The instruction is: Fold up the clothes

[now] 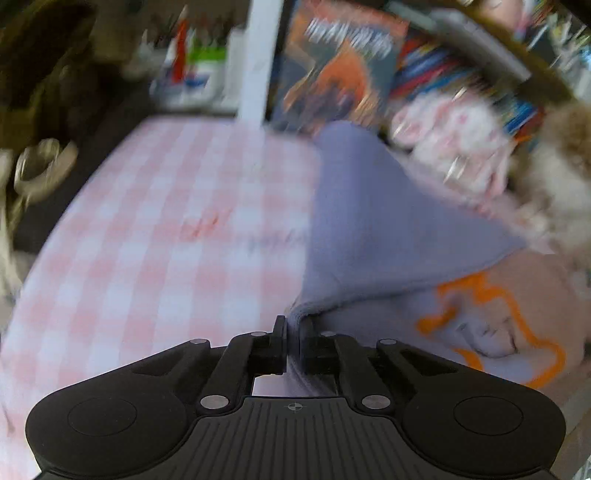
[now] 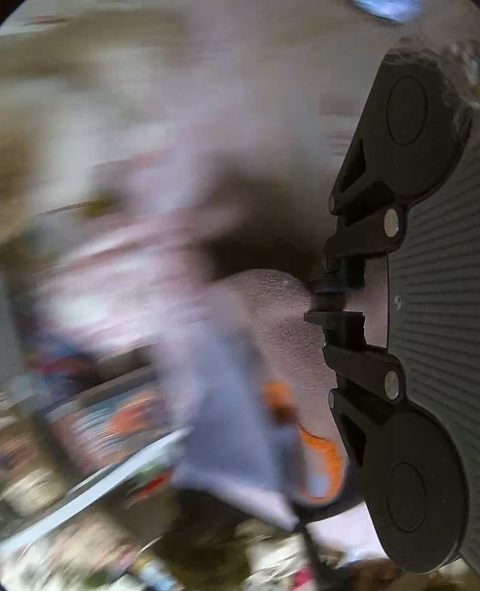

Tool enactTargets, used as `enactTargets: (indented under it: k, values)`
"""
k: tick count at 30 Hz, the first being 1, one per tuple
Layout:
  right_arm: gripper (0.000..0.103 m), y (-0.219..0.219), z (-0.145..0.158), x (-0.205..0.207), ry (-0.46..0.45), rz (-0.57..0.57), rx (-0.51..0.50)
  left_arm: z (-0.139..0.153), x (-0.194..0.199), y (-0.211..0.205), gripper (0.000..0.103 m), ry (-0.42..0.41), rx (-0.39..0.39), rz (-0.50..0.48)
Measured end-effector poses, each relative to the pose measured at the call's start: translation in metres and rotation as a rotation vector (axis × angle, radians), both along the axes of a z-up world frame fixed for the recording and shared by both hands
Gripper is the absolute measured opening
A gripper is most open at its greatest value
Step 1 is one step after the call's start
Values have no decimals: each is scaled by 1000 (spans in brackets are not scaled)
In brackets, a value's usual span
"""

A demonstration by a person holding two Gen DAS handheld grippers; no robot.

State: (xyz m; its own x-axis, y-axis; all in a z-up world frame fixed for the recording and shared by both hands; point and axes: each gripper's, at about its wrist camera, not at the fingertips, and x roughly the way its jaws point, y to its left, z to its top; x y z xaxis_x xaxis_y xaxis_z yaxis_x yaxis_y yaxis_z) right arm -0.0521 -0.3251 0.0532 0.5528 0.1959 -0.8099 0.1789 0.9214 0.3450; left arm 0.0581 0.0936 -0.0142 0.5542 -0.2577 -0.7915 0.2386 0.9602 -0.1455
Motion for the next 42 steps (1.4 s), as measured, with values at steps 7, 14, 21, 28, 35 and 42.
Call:
enactTargets:
  k: [7,14,21,28,35,42]
  values:
    - [9,22,-45,-19,128,14,28,11,-15,-8,21,-81,186,-48]
    - [17,20,-37,-14,82,4,4,38,-37,-78,40,-292,245,-311]
    - [41,8,-28,2,9,-12,-12,19,-25,-201,40,-364,366,-603]
    - [42,6,-34,24,-18,-30,13,-16,-12,-274,40,-386,550,-729]
    - [9,4,-45,32,-10,-49,19,18,0,-227,6,-503,420,-496]
    - [7,2,-50,29,-15,-57,32,100,4,-8,6,-461,71,160]
